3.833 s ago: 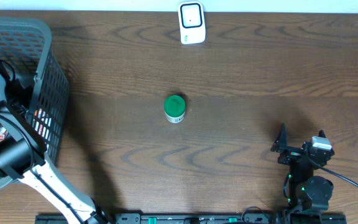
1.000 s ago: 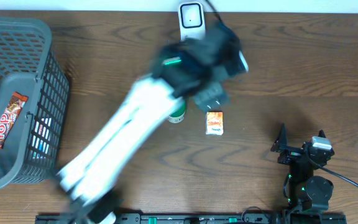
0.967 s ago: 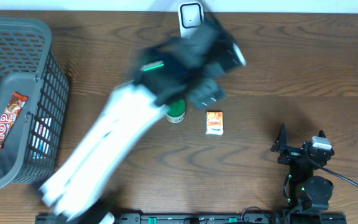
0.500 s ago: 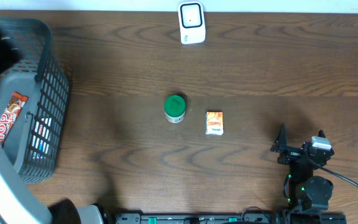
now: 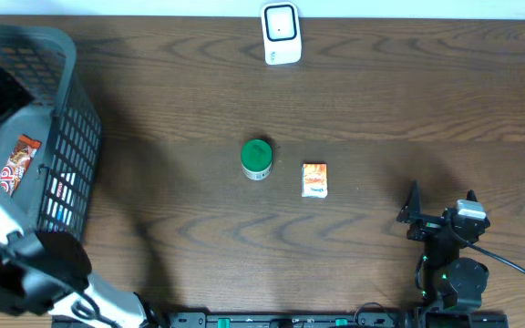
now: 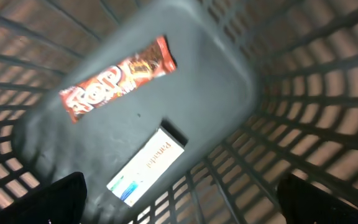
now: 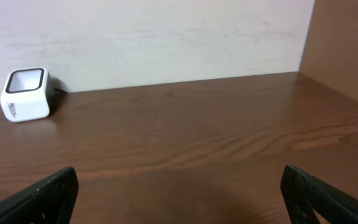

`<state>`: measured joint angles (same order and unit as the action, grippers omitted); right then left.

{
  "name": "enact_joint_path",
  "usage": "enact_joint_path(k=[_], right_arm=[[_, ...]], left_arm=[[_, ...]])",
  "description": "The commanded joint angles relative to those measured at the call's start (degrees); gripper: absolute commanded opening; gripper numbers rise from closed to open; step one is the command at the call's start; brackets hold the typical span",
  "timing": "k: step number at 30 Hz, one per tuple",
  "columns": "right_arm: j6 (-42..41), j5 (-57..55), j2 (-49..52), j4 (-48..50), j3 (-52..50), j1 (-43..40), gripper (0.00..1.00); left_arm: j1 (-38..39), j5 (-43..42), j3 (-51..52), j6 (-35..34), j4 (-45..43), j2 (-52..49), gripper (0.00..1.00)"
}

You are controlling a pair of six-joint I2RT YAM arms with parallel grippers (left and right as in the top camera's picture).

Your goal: Scan the item barcode

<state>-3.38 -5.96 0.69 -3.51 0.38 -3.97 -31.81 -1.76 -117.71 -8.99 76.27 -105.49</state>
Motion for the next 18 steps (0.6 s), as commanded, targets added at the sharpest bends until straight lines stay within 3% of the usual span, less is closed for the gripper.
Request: enact_joint_path(k=[1, 18], right_arm=[[0.7, 0.1, -0.3, -0.2, -0.1, 0.7, 0.99], [0.7, 0.1, -0.3, -0.2, -0.1, 0.7, 0.99]], left_arm=[[0.7, -0.8, 3.6, 4.4, -1.1, -2.9, 0.98], [0.6, 1.4, 31.4, 7.1, -16.4, -4.1, 0.98]])
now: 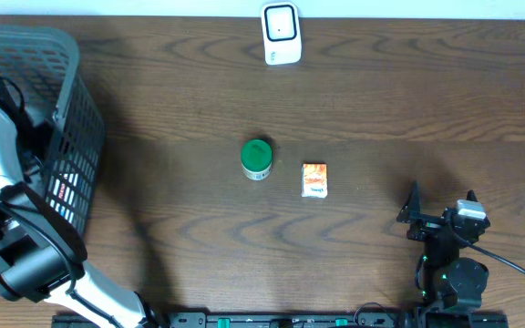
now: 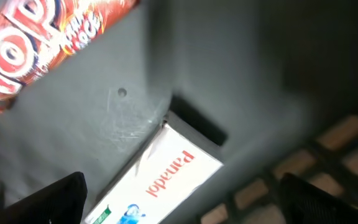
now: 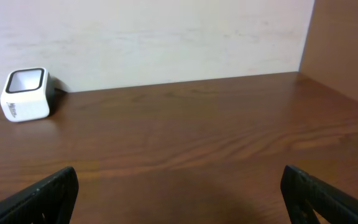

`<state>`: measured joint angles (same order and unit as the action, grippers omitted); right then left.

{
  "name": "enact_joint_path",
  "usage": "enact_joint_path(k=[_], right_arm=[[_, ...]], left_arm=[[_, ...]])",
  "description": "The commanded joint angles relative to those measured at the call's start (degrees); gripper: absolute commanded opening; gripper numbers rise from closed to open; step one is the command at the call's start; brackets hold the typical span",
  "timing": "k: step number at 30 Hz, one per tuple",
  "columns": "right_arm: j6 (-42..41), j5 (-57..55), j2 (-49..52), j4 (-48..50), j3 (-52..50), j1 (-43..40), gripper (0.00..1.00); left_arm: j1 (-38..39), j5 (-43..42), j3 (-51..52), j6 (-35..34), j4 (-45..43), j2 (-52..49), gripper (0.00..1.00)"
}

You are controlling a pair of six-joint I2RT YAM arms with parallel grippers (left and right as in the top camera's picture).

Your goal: Scan the item barcode

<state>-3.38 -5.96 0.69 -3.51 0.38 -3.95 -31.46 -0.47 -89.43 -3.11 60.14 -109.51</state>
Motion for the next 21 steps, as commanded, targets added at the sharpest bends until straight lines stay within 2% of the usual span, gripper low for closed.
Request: enact_joint_path(k=[1, 14, 21], right_arm=[[0.7, 0.1, -0.3, -0.2, -0.1, 0.7, 0.99], [0.7, 0.1, -0.3, -0.2, -0.1, 0.7, 0.99], [0.7, 0.1, -0.3, -0.2, -0.1, 0.7, 0.99]], left_arm=[[0.3, 0.1, 4.0, 1.2, -0.9, -0.1, 0.98], [0.3, 0.5, 9.1, 1.2, -6.4, -0.1, 0.98], [0.2, 7.4, 11.3, 1.2, -7.3, -0.2, 0.98]])
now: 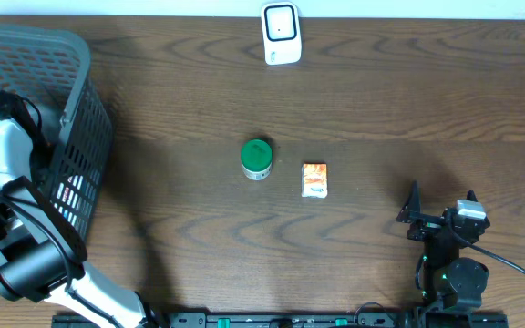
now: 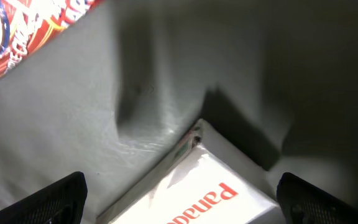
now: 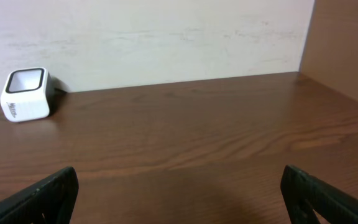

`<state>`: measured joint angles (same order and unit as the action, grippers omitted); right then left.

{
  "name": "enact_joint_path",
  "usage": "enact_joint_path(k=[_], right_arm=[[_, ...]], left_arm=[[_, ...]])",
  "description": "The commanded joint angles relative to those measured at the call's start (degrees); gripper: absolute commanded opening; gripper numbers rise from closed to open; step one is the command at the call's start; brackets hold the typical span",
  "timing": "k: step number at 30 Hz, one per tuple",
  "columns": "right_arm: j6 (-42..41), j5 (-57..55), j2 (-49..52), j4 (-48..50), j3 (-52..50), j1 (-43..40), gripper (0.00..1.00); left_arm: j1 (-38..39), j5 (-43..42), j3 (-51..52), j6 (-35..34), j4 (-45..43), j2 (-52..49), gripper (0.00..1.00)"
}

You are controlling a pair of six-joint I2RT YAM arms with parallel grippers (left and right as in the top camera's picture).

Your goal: Scan the item barcode

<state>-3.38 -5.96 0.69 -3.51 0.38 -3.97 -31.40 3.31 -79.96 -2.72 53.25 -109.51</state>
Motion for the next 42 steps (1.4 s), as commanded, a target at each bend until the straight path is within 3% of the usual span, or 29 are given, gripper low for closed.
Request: enact_joint_path(k=[1, 11, 16, 23, 27, 31, 34, 42], right_arm=[[0.7, 0.1, -0.3, -0.2, -0.1, 0.7, 0.99], [0.7, 0.1, -0.3, -0.2, -0.1, 0.7, 0.99], [0.7, 0.1, -0.3, -0.2, -0.1, 0.7, 0.99], [0.7, 0.1, -0.3, -0.2, -0.1, 0.7, 0.99], [0.7, 0.1, -0.3, -0.2, -0.1, 0.7, 0.99], [0.7, 0.1, -0.3, -0.2, -0.1, 0.7, 0.99], [0.7, 0.1, -0.3, -0.2, -0.1, 0.7, 0.99], [0.7, 0.1, -0.3, -0.2, -0.1, 0.7, 0.99]], left_arm=[[0.2, 3.6, 2.9, 0.8, -1.2, -0.2, 0.98], [0.2, 3.4, 8.2, 0.5, -5.9, -0.3, 1.0], [0.2, 3.3, 8.2, 0.5, -6.0, -0.3, 0.59], [0.2, 3.3, 8.1, 0.5, -6.0, -0.2, 0.49], [0.2, 3.3, 7.6, 0.5, -5.9, -0.1, 0.48], [0.2, 3.3, 7.6, 0.0, -5.3, -0.1, 0.9], [0.2, 2.4, 7.6, 0.1, -3.8, -0.1, 0.98], [0.2, -0.5, 7.6, 3.4, 2.0, 0.4, 0.98]])
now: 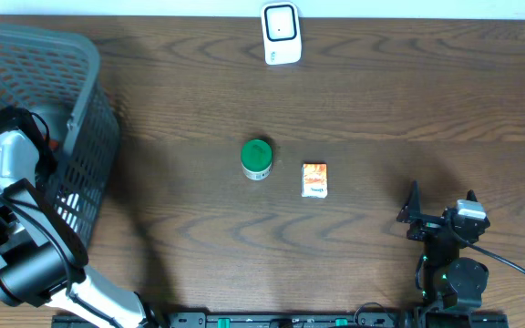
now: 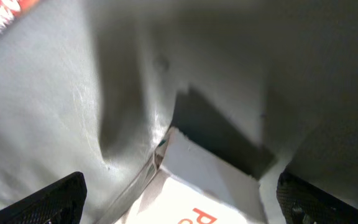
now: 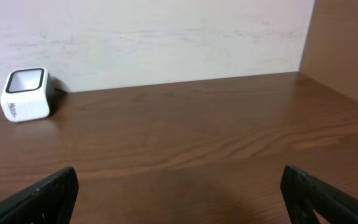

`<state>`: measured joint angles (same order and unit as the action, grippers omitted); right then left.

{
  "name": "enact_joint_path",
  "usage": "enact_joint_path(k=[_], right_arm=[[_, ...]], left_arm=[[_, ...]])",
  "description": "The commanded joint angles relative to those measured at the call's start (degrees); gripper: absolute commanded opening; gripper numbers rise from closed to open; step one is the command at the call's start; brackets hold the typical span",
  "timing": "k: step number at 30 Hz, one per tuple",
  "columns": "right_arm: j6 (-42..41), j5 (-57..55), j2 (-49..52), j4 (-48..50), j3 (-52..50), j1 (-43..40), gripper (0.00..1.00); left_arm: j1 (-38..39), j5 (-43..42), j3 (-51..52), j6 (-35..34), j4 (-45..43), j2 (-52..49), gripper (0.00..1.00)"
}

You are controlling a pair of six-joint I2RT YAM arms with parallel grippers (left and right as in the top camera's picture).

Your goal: Scan the item barcode

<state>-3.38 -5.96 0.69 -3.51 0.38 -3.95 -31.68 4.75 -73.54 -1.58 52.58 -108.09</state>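
My left arm (image 1: pixel 12 155) reaches down into the grey basket (image 1: pixel 80 109) at the table's left. Its gripper (image 2: pixel 185 208) is open, low over the basket floor, with a white box with red lettering (image 2: pixel 210 180) lying between the fingertips (image 2: pixel 48 199). Only a corner of a red snack wrapper shows at the top left. The white scanner (image 1: pixel 281 35) stands at the table's far edge, also seen in the right wrist view (image 3: pixel 25 94). My right gripper (image 3: pixel 182 199) rests open and holds nothing at the front right.
A green can (image 1: pixel 257 158) and a small orange packet (image 1: pixel 314 179) lie mid-table. The basket's mesh wall (image 1: pixel 94 182) surrounds the left gripper. The right arm (image 1: pixel 449 246) sits near the front edge.
The left gripper is lower and closer to the white box, which now fills the space between the fingers. The red wrapper has nearly left the view. The basket's right wall sits slightly further right.
The left gripper was first high in the basket, seeing both the red wrapper and the white box. At each later moment it was closer to the box's end, still open. The basket has shifted rightward bit by bit. The right arm stayed still.
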Motion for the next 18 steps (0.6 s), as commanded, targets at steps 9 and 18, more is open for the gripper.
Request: enact_joint_path(k=[9, 18], right_arm=[[0.7, 0.1, -0.3, -0.2, -0.1, 0.7, 0.99], [0.7, 0.1, -0.3, -0.2, -0.1, 0.7, 0.99]], left_arm=[[0.4, -1.9, 1.2, 2.3, 5.4, -1.0, 1.0], [-1.8, -1.9, 1.2, 1.7, 3.6, -3.0, 0.77]])
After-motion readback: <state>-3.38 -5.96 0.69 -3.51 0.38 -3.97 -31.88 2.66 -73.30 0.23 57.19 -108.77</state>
